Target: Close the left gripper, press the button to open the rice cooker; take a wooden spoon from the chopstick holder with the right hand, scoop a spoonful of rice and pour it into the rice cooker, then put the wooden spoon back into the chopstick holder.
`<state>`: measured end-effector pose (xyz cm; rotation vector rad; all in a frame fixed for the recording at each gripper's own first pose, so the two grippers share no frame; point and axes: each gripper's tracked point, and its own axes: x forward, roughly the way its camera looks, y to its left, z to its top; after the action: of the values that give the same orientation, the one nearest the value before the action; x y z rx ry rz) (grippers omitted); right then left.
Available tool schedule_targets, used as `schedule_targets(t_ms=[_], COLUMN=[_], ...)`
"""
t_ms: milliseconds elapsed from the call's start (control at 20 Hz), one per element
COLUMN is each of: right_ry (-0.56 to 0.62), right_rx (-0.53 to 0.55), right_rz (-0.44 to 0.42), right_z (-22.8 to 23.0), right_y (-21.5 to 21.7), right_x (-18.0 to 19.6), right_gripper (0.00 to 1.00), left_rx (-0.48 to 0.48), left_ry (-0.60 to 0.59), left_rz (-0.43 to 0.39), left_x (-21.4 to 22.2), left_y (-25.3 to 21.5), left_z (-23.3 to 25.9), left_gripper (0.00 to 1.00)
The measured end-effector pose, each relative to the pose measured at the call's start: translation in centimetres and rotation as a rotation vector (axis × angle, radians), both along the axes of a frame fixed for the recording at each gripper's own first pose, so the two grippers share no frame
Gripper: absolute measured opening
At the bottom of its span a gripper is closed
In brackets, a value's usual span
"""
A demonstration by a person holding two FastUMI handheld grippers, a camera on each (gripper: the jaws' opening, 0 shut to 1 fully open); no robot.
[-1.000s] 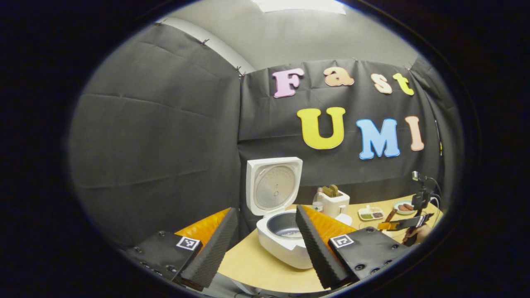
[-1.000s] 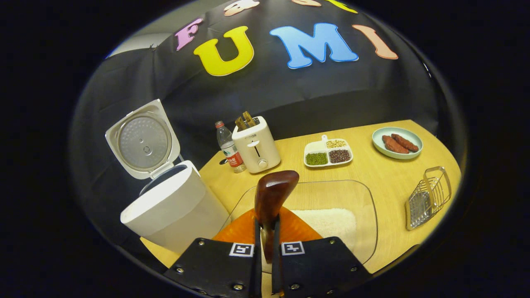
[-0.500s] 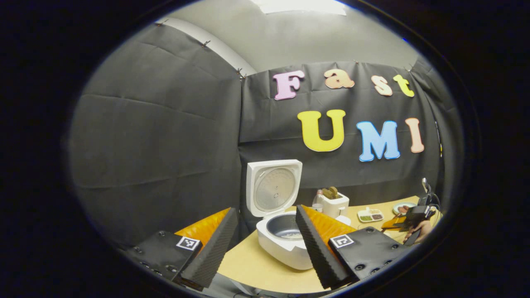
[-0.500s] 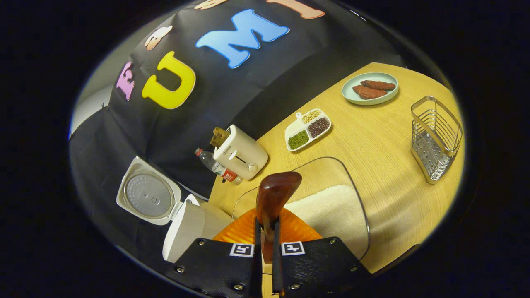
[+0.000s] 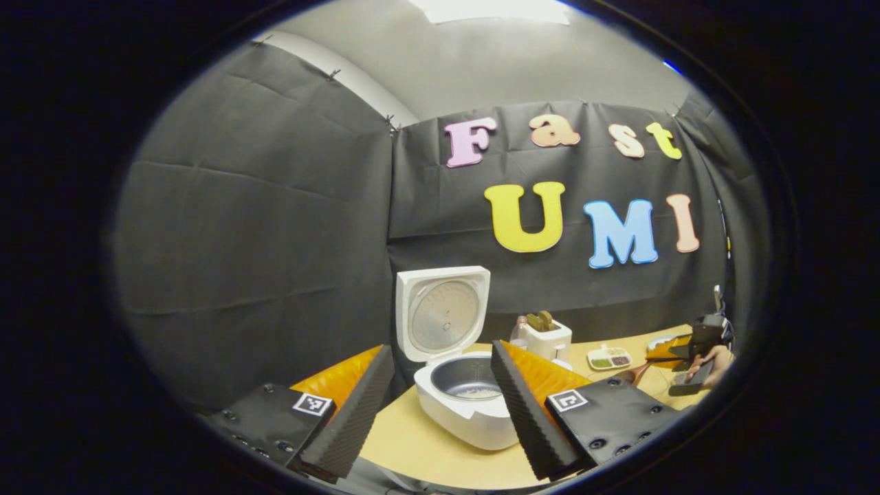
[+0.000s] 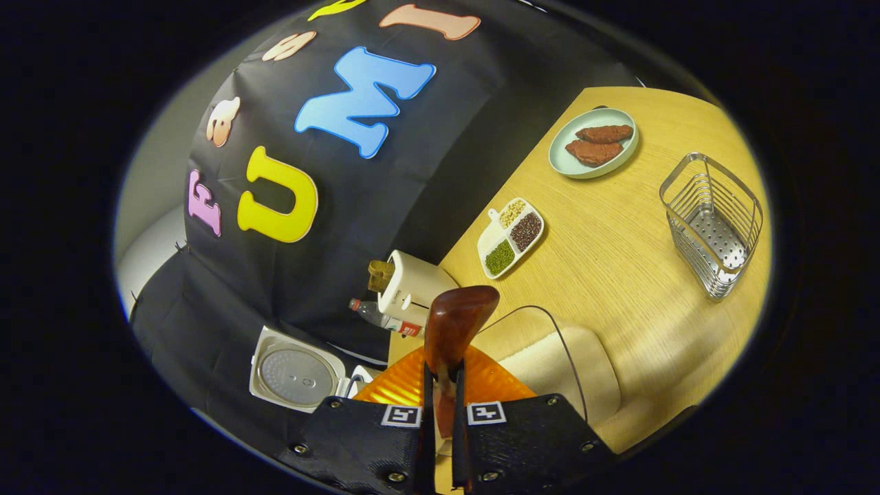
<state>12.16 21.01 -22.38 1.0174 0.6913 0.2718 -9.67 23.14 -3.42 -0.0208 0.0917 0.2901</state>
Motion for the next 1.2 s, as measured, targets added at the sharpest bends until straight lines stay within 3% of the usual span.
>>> schedule_targets(t_ms=[300,800,1200], right_ry=[0.012,-0.116,-0.212], right_rx=[0.161,0.160,0.128], right_rz=[0.038,0.175,0.281], right_z=[3.7,10.5,13.5], right_y=[2.8,9.8,18.1], right_x=[0.2,0.8,1.9], right_gripper=[0.10,0.10,0.10], left_rx=[-0.012,-0.040,-0.051], left_ry=[0.001,0.005,0.014], left_rz=[-0.001,0.038,0.094], left_x=[0.6,-0.5,-2.3], left_y=[0.0,1.4,4.0], left_z=[-0.5,-1.3,-1.7], left_gripper=[0.98,0.99,0.98])
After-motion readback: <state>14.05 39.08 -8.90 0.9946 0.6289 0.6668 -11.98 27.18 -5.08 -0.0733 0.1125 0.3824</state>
